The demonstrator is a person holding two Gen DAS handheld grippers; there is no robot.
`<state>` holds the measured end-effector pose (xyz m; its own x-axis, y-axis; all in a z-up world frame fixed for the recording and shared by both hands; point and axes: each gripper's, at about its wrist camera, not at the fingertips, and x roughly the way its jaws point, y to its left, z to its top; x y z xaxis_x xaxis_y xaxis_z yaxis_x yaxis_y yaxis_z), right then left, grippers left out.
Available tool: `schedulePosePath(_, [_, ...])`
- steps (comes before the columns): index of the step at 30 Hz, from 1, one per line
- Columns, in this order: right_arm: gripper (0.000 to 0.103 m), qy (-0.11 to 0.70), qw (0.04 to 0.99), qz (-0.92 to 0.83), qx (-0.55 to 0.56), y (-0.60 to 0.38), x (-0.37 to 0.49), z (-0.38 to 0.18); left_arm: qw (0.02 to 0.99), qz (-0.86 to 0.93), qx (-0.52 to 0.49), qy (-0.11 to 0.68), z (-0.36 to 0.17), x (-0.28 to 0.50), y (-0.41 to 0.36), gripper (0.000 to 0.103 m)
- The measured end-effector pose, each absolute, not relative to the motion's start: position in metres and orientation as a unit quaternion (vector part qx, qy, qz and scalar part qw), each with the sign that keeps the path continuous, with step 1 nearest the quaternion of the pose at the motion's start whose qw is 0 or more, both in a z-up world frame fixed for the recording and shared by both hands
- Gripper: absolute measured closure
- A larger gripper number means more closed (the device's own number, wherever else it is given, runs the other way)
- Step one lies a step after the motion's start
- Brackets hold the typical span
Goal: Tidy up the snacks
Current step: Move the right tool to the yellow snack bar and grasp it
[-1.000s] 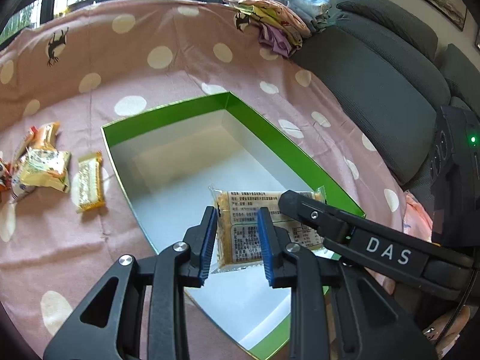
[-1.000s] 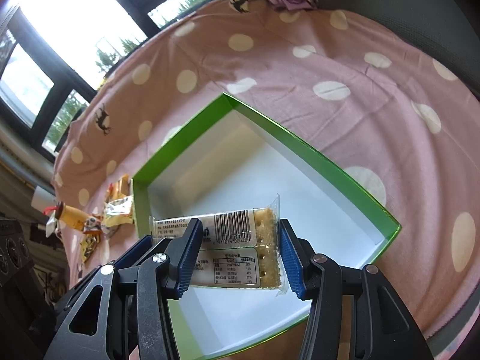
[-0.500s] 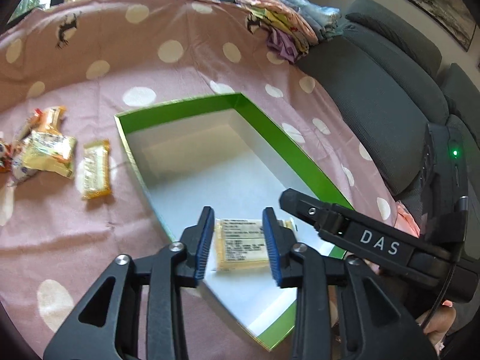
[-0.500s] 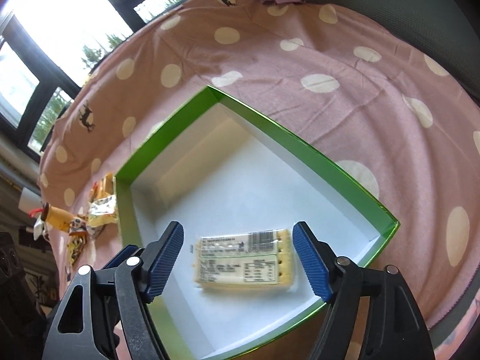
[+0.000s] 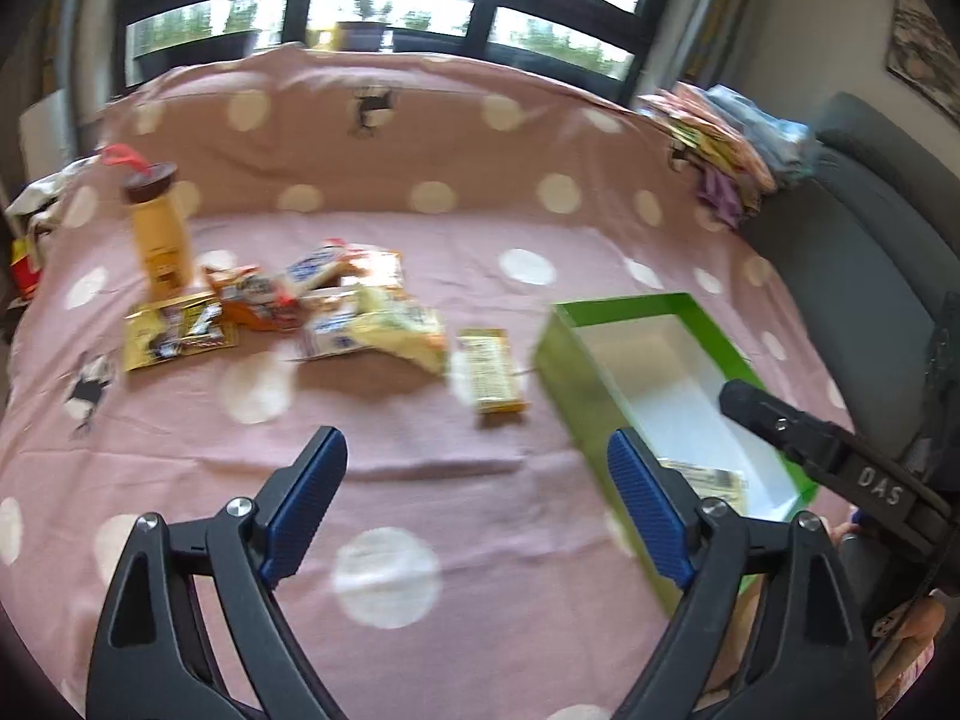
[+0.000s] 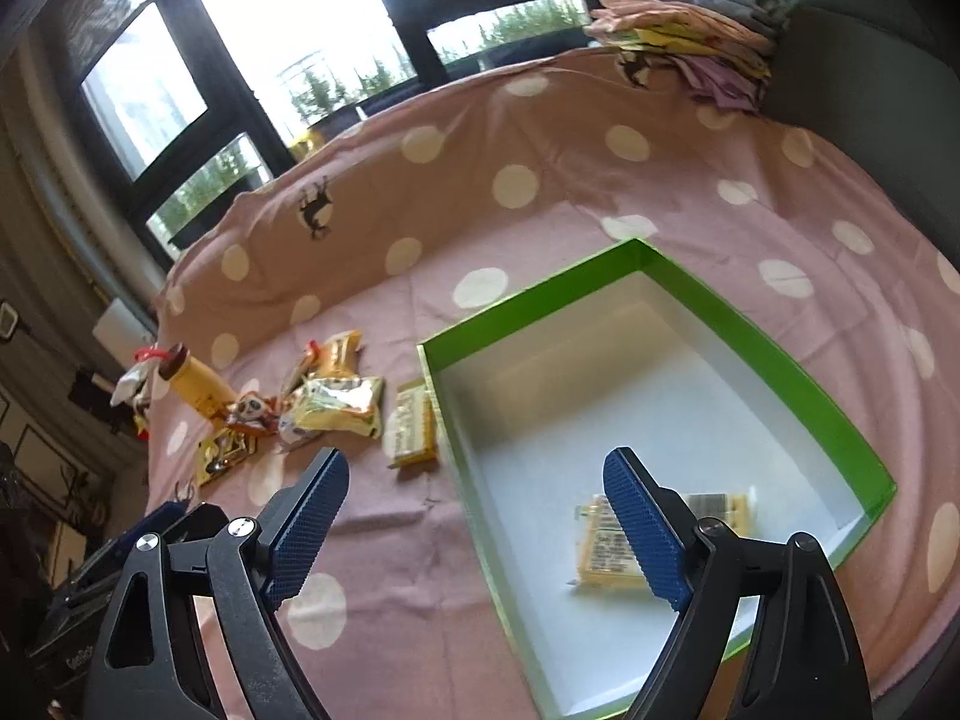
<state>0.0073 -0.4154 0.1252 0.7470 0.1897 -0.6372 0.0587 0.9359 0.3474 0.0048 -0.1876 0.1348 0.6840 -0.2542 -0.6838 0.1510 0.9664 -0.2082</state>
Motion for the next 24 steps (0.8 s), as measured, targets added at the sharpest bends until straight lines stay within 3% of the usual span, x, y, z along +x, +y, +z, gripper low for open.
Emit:
schedulePosePath(9, [0.015,0.384,0.909,0.113,0.117,-0.331,0.028,0.107,0.904,-0.02,-0.086,0.419,0.101,-0.012,-0.098,0.013])
schedulePosePath(18, [0.015,0.451,0.886,0.056,0.094,-0.299,0.089,0.065,0.877,0.015,-0.148,0.456,0.043,-0.013,-0.029,0.014])
schedulePosePath(24, [0.03,0.481,0.876,-0.028,0.025,-0.284,0.143,0.046,0.884,0.011,-0.158,0.44,0.049,-0.016,-0.016,0.013])
